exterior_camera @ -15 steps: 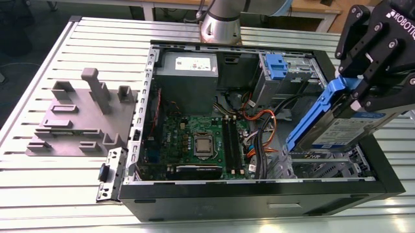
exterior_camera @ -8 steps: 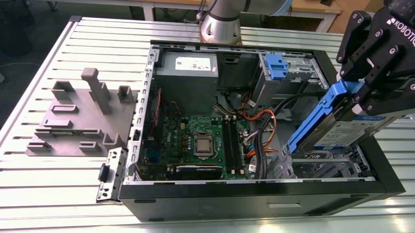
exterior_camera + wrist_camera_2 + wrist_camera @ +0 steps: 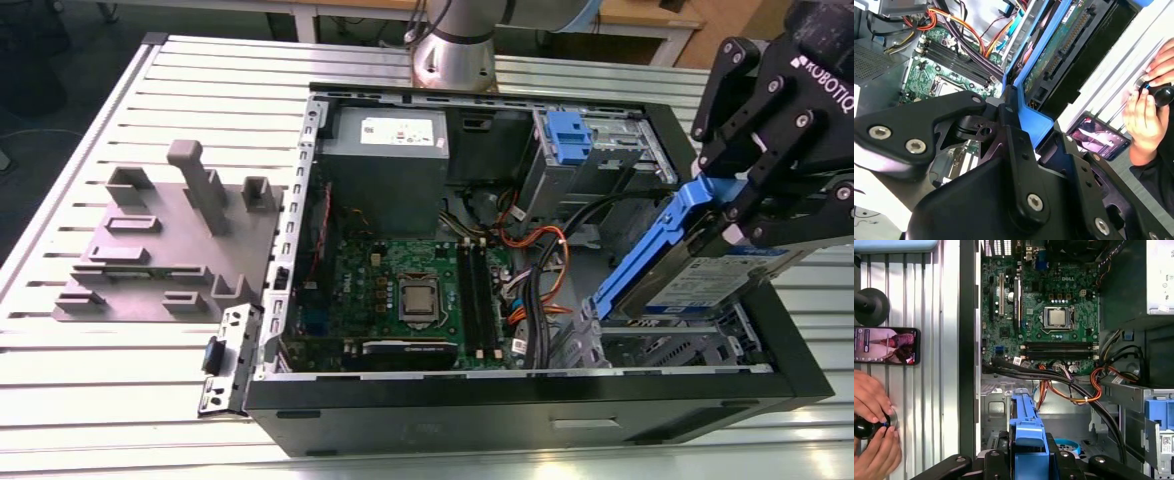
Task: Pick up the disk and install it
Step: 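Insert the disk into the insertion slot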
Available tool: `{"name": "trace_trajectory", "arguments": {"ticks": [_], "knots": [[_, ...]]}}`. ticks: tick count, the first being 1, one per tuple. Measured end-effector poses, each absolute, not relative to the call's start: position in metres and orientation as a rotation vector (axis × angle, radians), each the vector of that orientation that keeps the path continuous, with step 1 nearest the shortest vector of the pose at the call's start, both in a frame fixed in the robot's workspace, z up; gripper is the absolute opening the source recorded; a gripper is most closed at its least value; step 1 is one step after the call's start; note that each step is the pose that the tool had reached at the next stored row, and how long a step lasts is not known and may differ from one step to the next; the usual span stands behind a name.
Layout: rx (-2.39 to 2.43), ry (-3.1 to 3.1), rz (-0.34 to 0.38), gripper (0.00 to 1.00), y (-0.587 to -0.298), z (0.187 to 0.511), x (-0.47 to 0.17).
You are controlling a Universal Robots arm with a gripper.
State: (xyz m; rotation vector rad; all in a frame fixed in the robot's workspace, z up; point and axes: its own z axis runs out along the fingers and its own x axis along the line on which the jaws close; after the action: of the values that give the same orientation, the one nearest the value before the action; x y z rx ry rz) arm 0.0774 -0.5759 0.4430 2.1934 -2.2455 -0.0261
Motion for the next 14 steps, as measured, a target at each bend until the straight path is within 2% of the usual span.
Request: {"name": "trace_trajectory", "arguments": {"ticks": [14], "knots": [[2.203, -2.254, -0.047, 0.36, -0.5764, 0.4392, 0.0794]]}}
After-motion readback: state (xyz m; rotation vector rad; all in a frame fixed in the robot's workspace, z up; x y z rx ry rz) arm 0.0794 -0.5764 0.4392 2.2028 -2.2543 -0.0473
